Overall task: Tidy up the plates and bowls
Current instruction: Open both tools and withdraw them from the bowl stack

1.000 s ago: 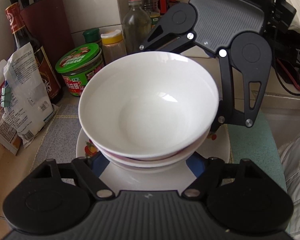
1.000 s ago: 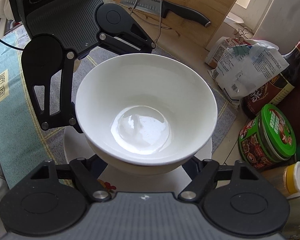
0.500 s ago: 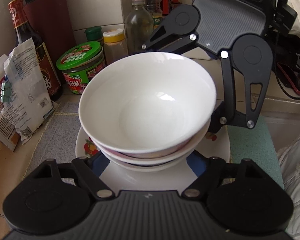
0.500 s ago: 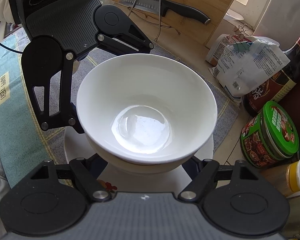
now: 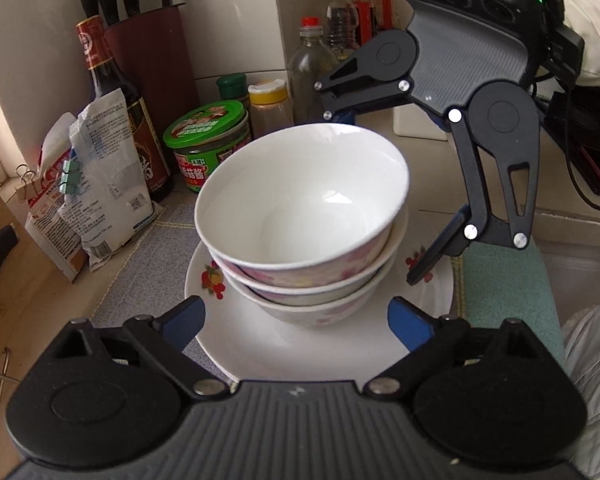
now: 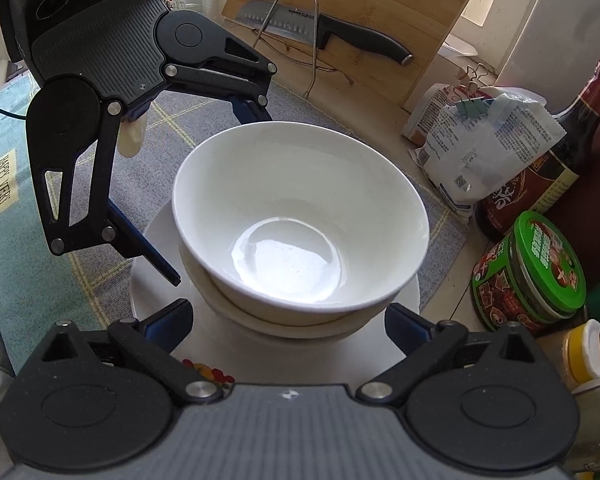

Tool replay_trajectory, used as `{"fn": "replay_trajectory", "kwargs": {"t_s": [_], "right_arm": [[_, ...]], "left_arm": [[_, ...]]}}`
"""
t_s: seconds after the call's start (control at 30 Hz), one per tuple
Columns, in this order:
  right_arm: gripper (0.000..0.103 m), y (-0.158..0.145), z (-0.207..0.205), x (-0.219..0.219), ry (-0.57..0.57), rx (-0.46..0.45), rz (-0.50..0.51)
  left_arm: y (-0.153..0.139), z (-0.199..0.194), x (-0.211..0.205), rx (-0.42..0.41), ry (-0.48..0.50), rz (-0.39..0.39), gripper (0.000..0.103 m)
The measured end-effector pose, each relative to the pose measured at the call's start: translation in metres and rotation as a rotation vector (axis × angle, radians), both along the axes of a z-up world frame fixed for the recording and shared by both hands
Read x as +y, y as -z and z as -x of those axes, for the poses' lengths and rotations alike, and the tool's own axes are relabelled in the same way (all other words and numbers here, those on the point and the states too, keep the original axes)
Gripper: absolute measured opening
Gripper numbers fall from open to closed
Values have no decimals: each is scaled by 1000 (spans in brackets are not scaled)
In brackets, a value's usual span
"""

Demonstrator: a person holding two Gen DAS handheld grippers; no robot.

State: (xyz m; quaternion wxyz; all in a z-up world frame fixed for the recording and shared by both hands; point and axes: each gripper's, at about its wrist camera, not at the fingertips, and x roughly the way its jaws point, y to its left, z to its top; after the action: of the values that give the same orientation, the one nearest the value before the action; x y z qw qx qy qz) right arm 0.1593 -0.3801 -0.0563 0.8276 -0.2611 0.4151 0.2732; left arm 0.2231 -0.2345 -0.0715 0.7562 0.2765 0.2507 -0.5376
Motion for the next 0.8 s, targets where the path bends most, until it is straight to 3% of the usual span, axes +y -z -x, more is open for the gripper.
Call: {"fn": "replay_trajectory", "kwargs": {"t_s": [0.23, 0.33, 0.43, 0.53, 0.67, 0.8], "right_arm": [[103, -6, 12, 1, 21, -34, 26], [103, -13, 18, 5, 106, -50, 21], [103, -19, 30, 17, 232, -76, 38], [103, -25, 42, 33, 373, -85, 39], [103, -27, 55, 50, 599, -72, 12], [103, -26, 78, 65, 869, -90, -58]], "left_arm": [[-22, 24, 31, -104, -259, 179, 102], [-28, 35, 41, -125, -363, 243, 102], [-32, 45, 50, -104, -403, 278, 102], [-36, 57, 60, -75, -473, 280, 102], [-39, 67, 74, -36, -623, 210, 102], [-43, 76, 88, 3, -704, 148, 102]]}}
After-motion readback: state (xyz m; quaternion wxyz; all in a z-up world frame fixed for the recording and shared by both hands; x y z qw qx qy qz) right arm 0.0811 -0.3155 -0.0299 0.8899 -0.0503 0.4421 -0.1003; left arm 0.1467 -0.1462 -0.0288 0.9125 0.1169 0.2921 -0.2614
